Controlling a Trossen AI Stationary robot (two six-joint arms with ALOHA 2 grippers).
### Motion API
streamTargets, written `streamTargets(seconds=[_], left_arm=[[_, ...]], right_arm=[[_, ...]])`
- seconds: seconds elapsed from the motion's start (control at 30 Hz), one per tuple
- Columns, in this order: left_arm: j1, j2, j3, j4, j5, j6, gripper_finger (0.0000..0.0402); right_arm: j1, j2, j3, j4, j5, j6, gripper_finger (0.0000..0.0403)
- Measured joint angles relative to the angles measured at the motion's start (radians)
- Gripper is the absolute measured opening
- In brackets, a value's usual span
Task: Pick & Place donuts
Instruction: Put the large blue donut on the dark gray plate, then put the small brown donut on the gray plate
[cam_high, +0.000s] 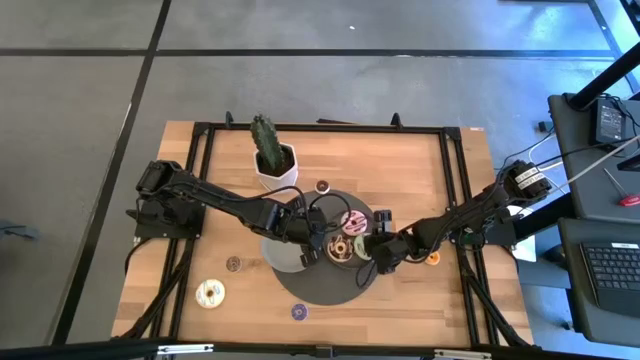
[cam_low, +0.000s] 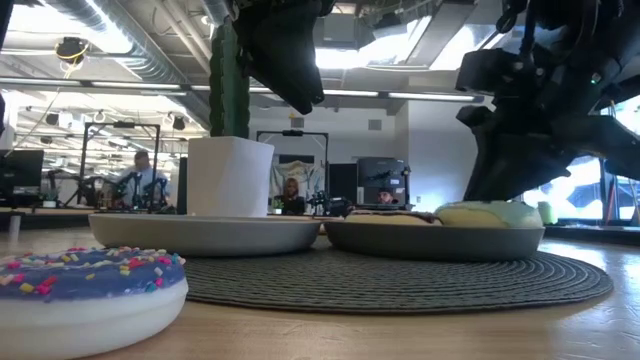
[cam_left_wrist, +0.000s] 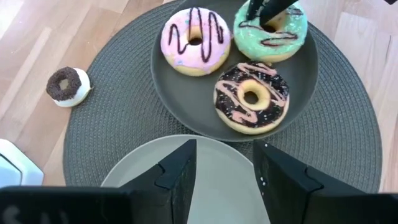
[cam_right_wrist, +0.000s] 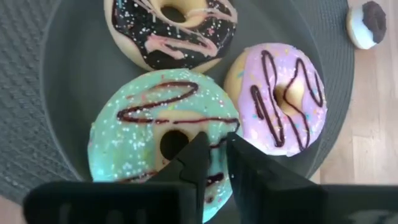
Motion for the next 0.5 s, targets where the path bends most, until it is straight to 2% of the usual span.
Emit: streamTargets(seconds=[0.27, 0.5], left_arm=[[0.0, 0.0, 0.0, 0.0, 0.001, 0.0, 0.0151], [-0.001, 0.0, 0.0, -0.001, 0.064, -0.015, 0.0149]], right_arm=[[0.0, -0.006, 0.0, 0.002, 0.002, -0.012, 0.0103], [0.003, -0.021, 0.004, -0.003, 0.092, -0.002, 0.0108]])
